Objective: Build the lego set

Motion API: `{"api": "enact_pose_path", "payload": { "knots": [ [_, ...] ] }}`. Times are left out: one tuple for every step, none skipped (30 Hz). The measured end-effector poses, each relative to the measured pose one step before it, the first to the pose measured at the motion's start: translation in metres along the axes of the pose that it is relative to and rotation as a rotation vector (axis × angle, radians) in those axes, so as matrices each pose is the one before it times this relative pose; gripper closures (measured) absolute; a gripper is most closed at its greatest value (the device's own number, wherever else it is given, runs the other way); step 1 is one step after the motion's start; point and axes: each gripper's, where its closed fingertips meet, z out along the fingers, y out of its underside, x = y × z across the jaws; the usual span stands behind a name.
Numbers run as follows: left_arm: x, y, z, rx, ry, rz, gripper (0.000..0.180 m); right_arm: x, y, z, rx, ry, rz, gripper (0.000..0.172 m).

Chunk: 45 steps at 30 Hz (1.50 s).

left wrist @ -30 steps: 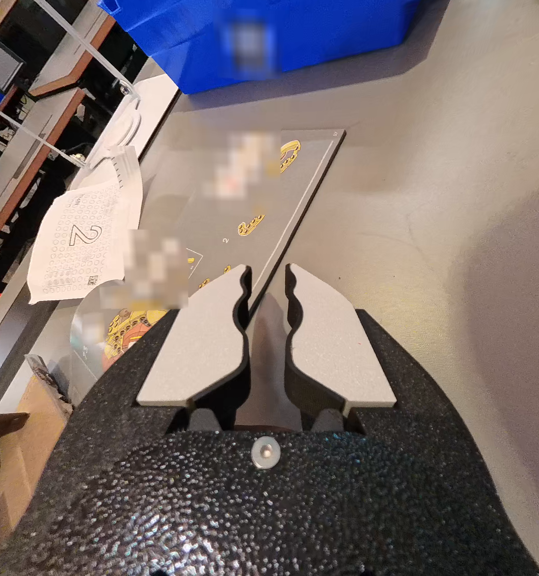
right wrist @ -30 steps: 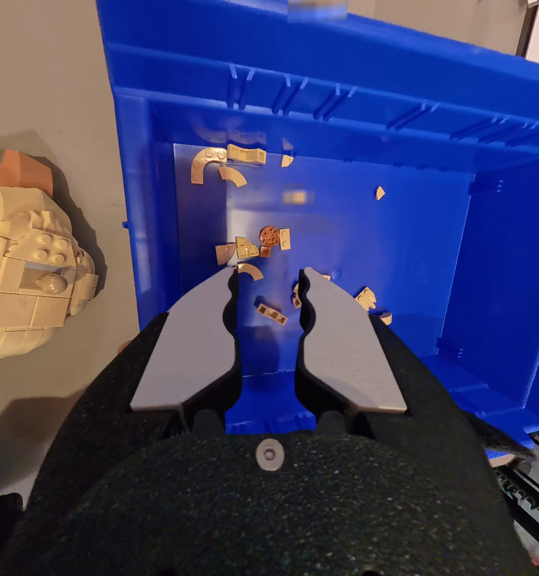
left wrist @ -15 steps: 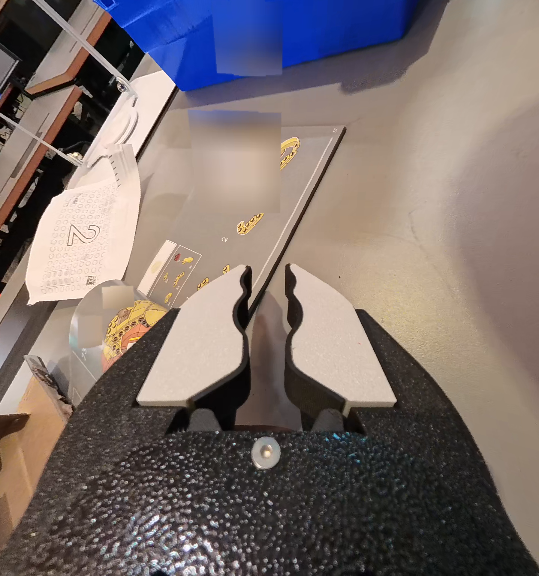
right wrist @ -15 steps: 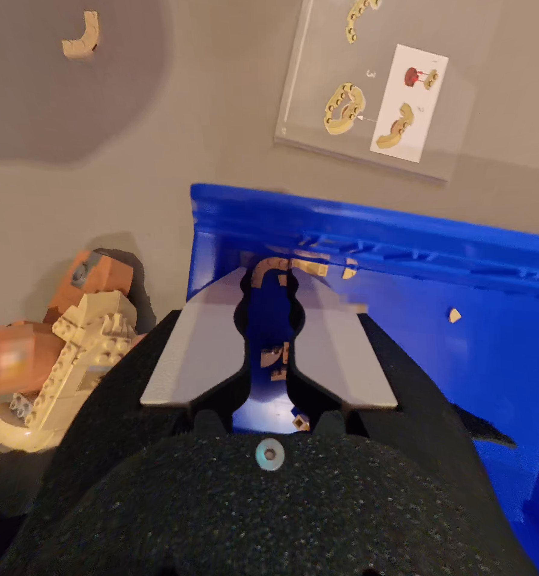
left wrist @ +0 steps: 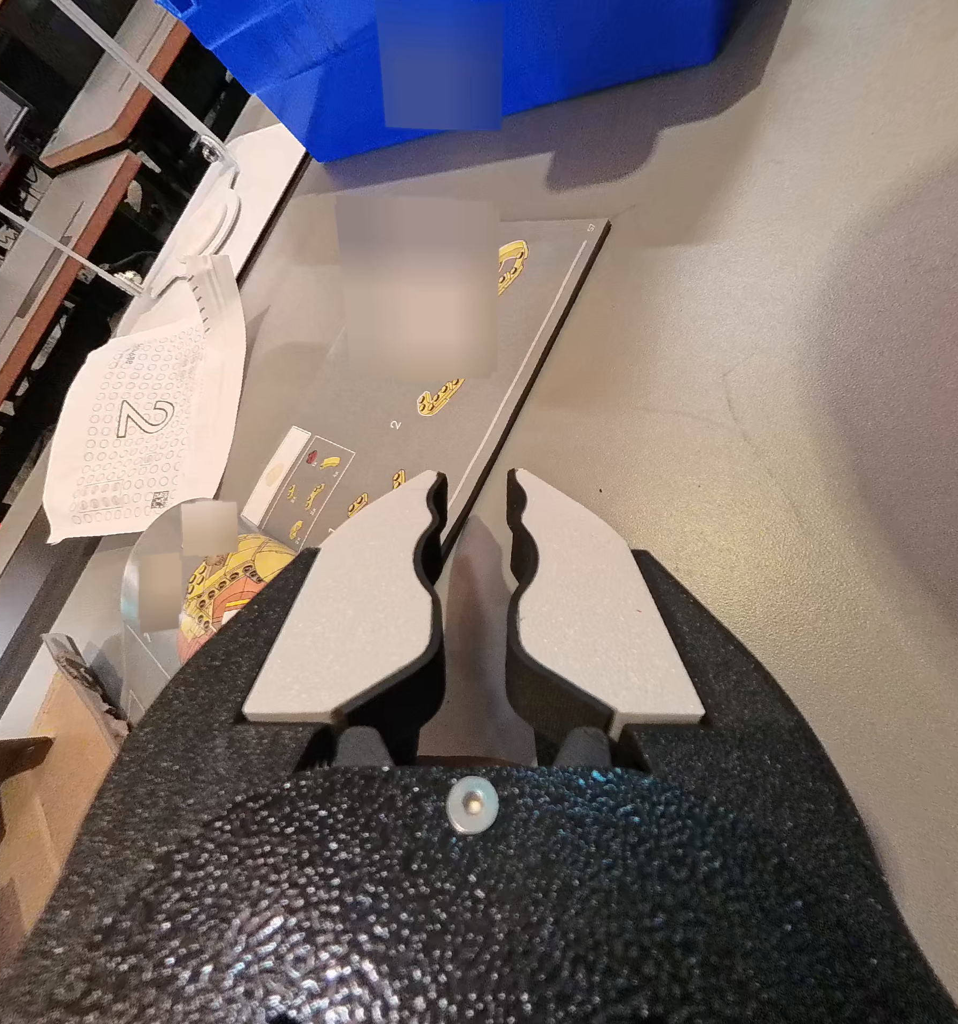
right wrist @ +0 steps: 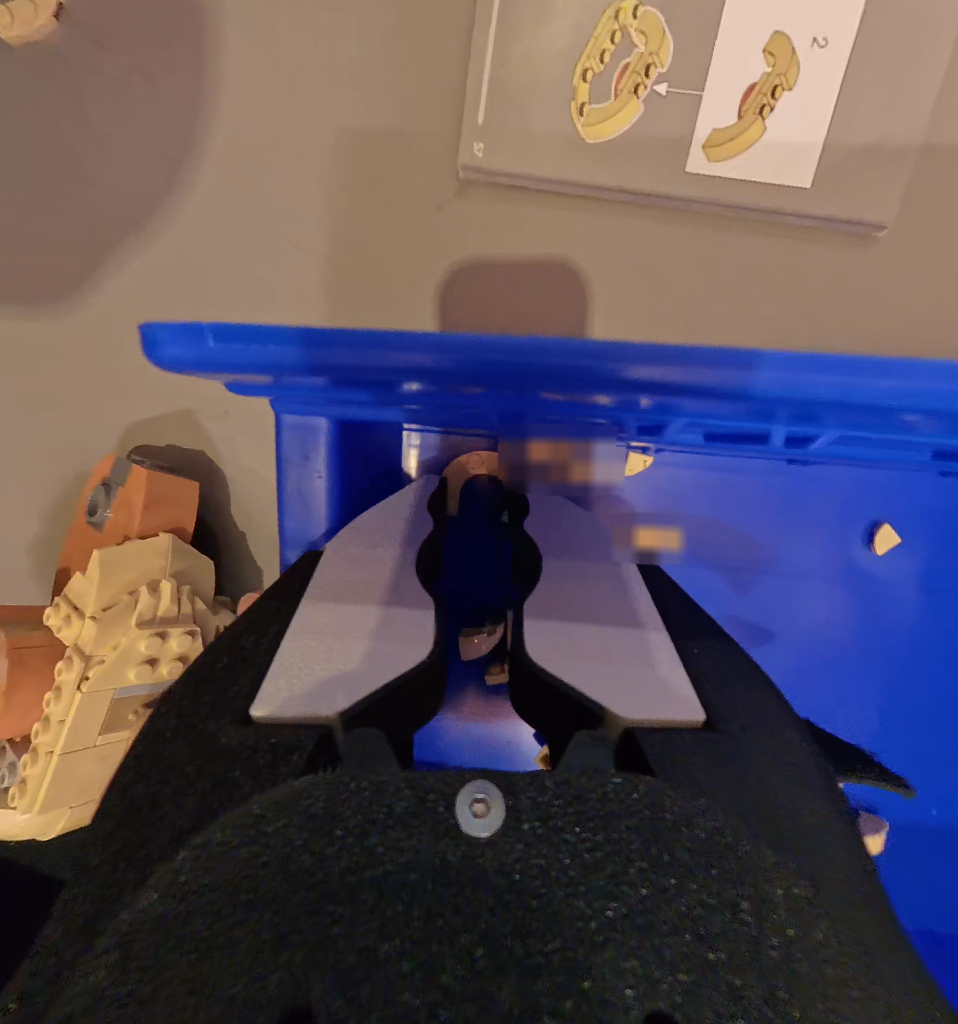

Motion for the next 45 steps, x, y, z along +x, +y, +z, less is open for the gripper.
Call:
{"api": "enact_pose_path", "payload": {
  "knots": [
    [0.00005, -0.00003, -0.00013, 0.0004, -0.0001, 0.0012, 0.161, 0.00146, 0.00235, -0.00128, -0.0147, 0.0168, -0.0031, 0.15],
    [0.00008, -0.00003, -0.00013, 0.0004, -0.0001, 0.0008, 0.161, 0.00108, 0.00157, -0.00151, -0.0098, 0.0136, -0.003, 0.149],
    [0.00009, 0.00002, -0.00007, 0.0001, 0.0005, 0.0001, 0.161, -0.00022, -0.00058, -0.00157, 0.0041, 0.0034, 0.0001, 0.146],
    [0.00006, 0.00001, -0.00001, -0.0001, 0.0003, -0.0003, 0.161, -0.00161, -0.00372, -0.00155, 0.0229, -0.0093, 0.0065, 0.145],
    [0.0, 0.00001, -0.00001, -0.0001, 0.0, -0.0001, 0.161, -0.00144, -0.00482, -0.00121, 0.0282, -0.0108, 0.0108, 0.146],
    [0.00002, 0.00004, -0.00008, 0.0, -0.0001, 0.0002, 0.161, -0.00057, -0.00321, -0.00045, 0.0161, -0.0058, 0.0116, 0.146],
    [-0.00002, 0.00001, 0.0, 0.0, -0.0001, 0.0001, 0.161, 0.00026, -0.00047, 0.00044, -0.0012, 0.0007, 0.0087, 0.146],
    [0.00003, 0.00001, -0.00001, -0.0001, 0.0001, -0.0003, 0.161, 0.00087, 0.00199, 0.00125, -0.0154, 0.0071, 0.0059, 0.145],
    [-0.00008, -0.00003, 0.00001, -0.0002, 0.0003, -0.0007, 0.161, 0.00108, 0.00306, 0.00177, -0.0214, 0.0098, 0.0057, 0.146],
    [-0.00009, 0.00006, 0.00005, -0.0004, -0.0001, -0.0007, 0.161, 0.00142, 0.0037, 0.00218, -0.0236, 0.0113, 0.007, 0.146],
    [-0.00009, 0.00007, -0.00001, -0.0001, -0.0002, -0.0002, 0.161, 0.0013, 0.00329, 0.00196, -0.0207, 0.0095, 0.0057, 0.145],
    [0.00007, -0.00004, -0.00006, 0.0002, -0.0003, 0.0001, 0.161, 0.00001, -0.00067, -0.00014, 0.0056, 0.0032, 0.0025, 0.146],
    [-0.00005, 0.00005, -0.00006, 0.0004, 0.0, 0.0001, 0.161, -0.00001, 0.00074, -0.00026, -0.0043, 0.0022, 0.0024, 0.145],
    [-0.0001, -0.00011, -0.00028, 0.0012, -0.0006, -0.0007, 0.161, 0.00086, 0.00126, -0.00035, -0.0088, 0.0088, 0.0002, 0.143],
    [-0.00012, -0.00021, -0.00014, 0.0021, -0.0002, -0.0014, 0.161, 0.00056, -0.00003, -0.00062, -0.0005, 0.0066, -0.0011, 0.143],
    [-0.00012, -0.00013, -0.00032, 0.0016, 0.0001, -0.002, 0.161, -0.00009, -0.00066, -0.00094, 0.0033, 0.0021, 0.0025, 0.142],
    [-0.00012, -0.00016, -0.00024, 0.0015, 0.0005, -0.0018, 0.161, -0.00007, -0.00014, -0.00082, -0.0008, 0.0025, 0.005, 0.142],
    [-0.00012, -0.0001, -0.00018, 0.0016, 0.0004, -0.0014, 0.161, 0.00036, 0.00067, -0.00069, -0.0054, 0.0056, 0.006, 0.142],
    [-0.00015, -0.00015, -0.00024, 0.0018, -0.0005, -0.0009, 0.161, 0.00041, 0.0012, -0.00053, -0.0081, 0.0062, 0.0076, 0.141],
    [0.00003, -0.0002, -0.00032, 0.0017, -0.0003, -0.0002, 0.161, 0.0003, 0.0013, -0.00043, -0.0072, 0.0043, 0.0089, 0.141],
    [-0.00006, -0.00008, -0.00021, 0.0015, -0.0002, 0.0, 0.161, 0.00012, 0.00123, -0.00007, -0.0062, 0.0024, 0.0102, 0.141],
    [0.00013, -0.0001, -0.00029, 0.0015, 0.0005, 0.0004, 0.161, -0.00005, 0.00082, 0.00026, -0.003, 0.0002, 0.0106, 0.141],
    [0.00018, -0.0001, -0.00009, 0.0009, 0.0004, 0.0004, 0.161, -0.00001, -0.00009, 0.00018, 0.0023, -0.0003, 0.01, 0.141],
    [0.00011, -0.00002, -0.00011, 0.0008, 0.0006, 0.0005, 0.161, -0.00012, -0.00008, 0.00002, 0.0009, -0.0013, 0.0094, 0.141],
    [0.00016, -0.00005, -0.00006, 0.0003, 0.0007, 0.0007, 0.161, -0.00006, 0.00017, -0.00004, -0.0022, 0.0004, 0.0084, 0.141],
    [0.00006, -0.00004, -0.00007, 0.0002, -0.0001, 0.0006, 0.161, 0.00019, 0.00035, 0.00004, -0.0052, 0.0041, 0.004, 0.142],
    [0.00007, -0.00007, -0.00011, 0.0007, -0.0003, 0.0007, 0.161, 0.00025, 0.00042, -0.00002, -0.0069, 0.0076, -0.0008, 0.142],
    [0.00001, 0.00001, -0.00013, 0.0006, -0.0004, 0.0001, 0.161, 0.00033, 0.00021, 0.00017, -0.0057, 0.0074, -0.0014, 0.143],
    [-0.00006, -0.00002, -0.00012, 0.0004, 0.0, -0.0004, 0.161, 0.00022, 0.00014, 0.00013, -0.0043, 0.0049, 0.0008, 0.143],
    [0.00001, -0.00006, 0.00003, 0.0004, -0.0002, -0.0004, 0.161, 0.00017, 0.00014, -0.00005, -0.0033, 0.0032, -0.0003, 0.143],
    [-0.00012, -0.00004, 0.00001, -0.0001, 0.0001, -0.0004, 0.161, 0.00014, 0.00021, -0.00002, -0.002, 0.0032, -0.0023, 0.143],
    [0.0, 0.00002, -0.00008, 0.0001, -0.0003, -0.0002, 0.161, 0.00051, 0.00034, -0.00025, -0.0016, 0.0041, -0.0014, 0.142],
    [-0.00005, -0.00007, 0.00004, 0.0005, -0.0003, 0.0002, 0.161, 0.00042, 0.0003, -0.0004, -0.0002, 0.0035, 0.0002, 0.14],
    [-0.00001, 0.00001, 0.0, -0.0001, -0.0001, -0.0001, 0.161, -0.0001, 0.00001, -0.00062, 0.0027, -0.0006, 0.0015, 0.14],
    [0.00007, 0.00004, -0.00002, -0.0003, 0.0003, -0.0003, 0.161, -0.00051, -0.00038, -0.001, 0.0066, -0.0036, 0.0023, 0.14],
    [-0.00007, 0.00001, 0.00002, 0.0004, -0.0001, -0.0004, 0.161, -0.0007, -0.00047, -0.00117, 0.0073, -0.0049, 0.0037, 0.141],
    [0.00002, -0.00012, -0.00003, 0.0003, 0.0003, -0.0004, 0.161, -0.00054, -0.00012, -0.00075, 0.0047, -0.0055, 0.005, 0.141],
    [-0.00001, 0.00003, 0.00001, 0.0002, 0.0004, -0.0003, 0.161, -0.00035, 0.0006, -0.00018, 0.0, -0.0047, 0.0039, 0.141],
    [0.00012, -0.00001, -0.00006, 0.0004, 0.0007, 0.0001, 0.161, -0.00016, 0.00157, 0.0008, -0.0056, -0.0047, 0.0015, 0.142],
    [0.00006, 0.0, -0.00006, 0.0003, 0.0004, 0.0005, 0.161, -0.00013, 0.00286, 0.00162, -0.013, -0.0058, 0.0018, 0.143],
    [0.00019, -0.00004, 0.00001, 0.0003, 0.0001, 0.0009, 0.161, 0.00009, 0.00165, 0.00132, -0.005, -0.0045, 0.0, 0.143],
    [0.00001, -0.00002, -0.00007, 0.0001, -0.0002, 0.0012, 0.161, -0.00051, 0.00015, 0.00064, 0.0021, -0.0066, 0.0012, 0.143],
    [0.00019, 0.0, -0.00002, 0.0, 0.0, 0.0008, 0.161, 0.00041, 0.00081, 0.00147, -0.006, -0.0019, 0.0053, 0.142],
    [0.00002, 0.00006, 0.00012, -0.0002, 0.0002, 0.0003, 0.161, 0.00017, -0.00104, 0.00043, 0.0052, -0.0003, 0.0043, 0.142],
    [-0.00001, 0.00005, -0.00003, -0.0004, 0.0001, 0.0002, 0.161, 0.00006, -0.00031, 0.00007, -0.0008, 0.0025, -0.0023, 0.142]
  ]
}}
